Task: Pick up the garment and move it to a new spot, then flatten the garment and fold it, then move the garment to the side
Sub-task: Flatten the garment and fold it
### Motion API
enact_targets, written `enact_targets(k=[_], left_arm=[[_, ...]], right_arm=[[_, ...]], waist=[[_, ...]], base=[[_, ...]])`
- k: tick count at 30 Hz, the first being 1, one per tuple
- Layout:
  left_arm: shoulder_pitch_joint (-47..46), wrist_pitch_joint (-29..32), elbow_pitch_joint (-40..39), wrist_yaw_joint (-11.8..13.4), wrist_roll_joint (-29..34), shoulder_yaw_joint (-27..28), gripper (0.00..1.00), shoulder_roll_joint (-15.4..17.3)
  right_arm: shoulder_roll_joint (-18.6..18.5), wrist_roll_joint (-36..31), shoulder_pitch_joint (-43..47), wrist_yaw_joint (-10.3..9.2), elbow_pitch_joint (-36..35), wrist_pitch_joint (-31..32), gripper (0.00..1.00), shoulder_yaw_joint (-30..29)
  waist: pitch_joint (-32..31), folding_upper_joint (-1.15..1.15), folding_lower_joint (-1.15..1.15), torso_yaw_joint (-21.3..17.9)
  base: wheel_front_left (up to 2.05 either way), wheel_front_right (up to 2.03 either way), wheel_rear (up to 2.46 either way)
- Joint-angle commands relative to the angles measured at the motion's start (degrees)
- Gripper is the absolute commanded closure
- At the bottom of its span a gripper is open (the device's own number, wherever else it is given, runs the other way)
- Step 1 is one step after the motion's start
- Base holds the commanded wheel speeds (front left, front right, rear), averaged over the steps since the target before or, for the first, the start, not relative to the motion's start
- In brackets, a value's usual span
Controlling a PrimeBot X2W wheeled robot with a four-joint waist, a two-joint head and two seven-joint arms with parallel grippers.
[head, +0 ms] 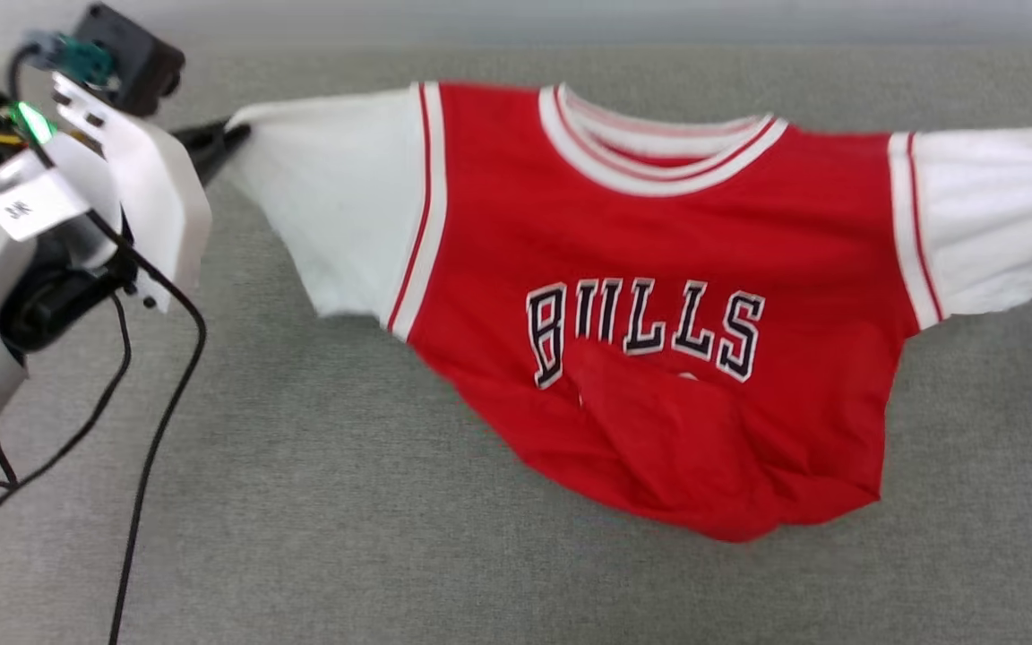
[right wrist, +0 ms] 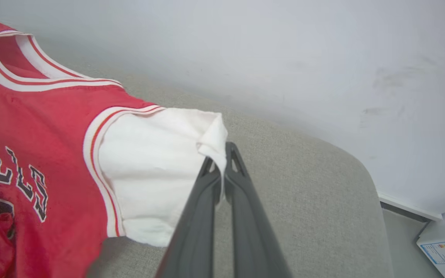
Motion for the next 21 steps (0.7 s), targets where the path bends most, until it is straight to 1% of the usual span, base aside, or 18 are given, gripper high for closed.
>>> enact_targets(k=[1, 4, 9, 14, 15, 17, 21], left_arm=[[-0.84, -1.53, -1.54, 0.13, 0.23, 0.69, 1.00, 0.60], [-2.65, -3.86, -4.49, 0.80, 1.76, 2.15, 1.00, 1.86], [-5.36, -6.79, -8.88, 2.89, 3.81, 4.37, 1.00, 2.54], [-8.25, -10.35, -10.42, 5.81, 5.62, 7.18, 1.00, 2.26], [-8.25, -10.35, -10.42, 5.81, 5.62, 7.18, 1.00, 2.26], [-9.52, -11.29, -10.67, 6.58, 6.16, 7.99, 1.00, 1.80], [-12.12, -12.34, -9.66, 6.88, 7.11, 8.72, 1.00, 0.46]], right_arm=[[-0.80, -0.64, -1.26, -0.08, -0.50, -0.63, 1.00, -0.79], [-1.47, -1.73, -2.43, -0.08, -0.98, -1.22, 1.00, -2.08], [-1.44, -4.31, -6.36, -0.08, -1.87, -2.37, 1.00, -4.21], [-0.53, -5.93, -11.99, -0.08, -2.35, -3.63, 1.00, -4.86], [-0.53, -5.93, -11.99, -0.08, -2.35, -3.63, 1.00, -4.86], [-0.24, -6.22, -14.39, -0.08, -1.95, -3.49, 1.00, -4.07], [0.25, -7.04, -20.03, -0.08, -0.45, -3.35, 1.00, -1.89]], waist=[[-1.53, 0.00, 0.00, 1.02], [-2.67, 0.00, 0.00, 1.49], [-4.35, 0.00, 0.00, 1.82], [-5.49, 0.00, 0.00, 1.64], [-5.49, 0.00, 0.00, 1.64], [-5.67, 0.00, 0.00, 1.51], [-5.03, 0.00, 0.00, 1.46]], base=[[0.00, 0.00, 0.00], [0.00, 0.00, 0.00], [0.00, 0.00, 0.00], [0.00, 0.00, 0.00], [0.00, 0.00, 0.00], [0.00, 0.00, 0.00], [0.00, 0.00, 0.00]])
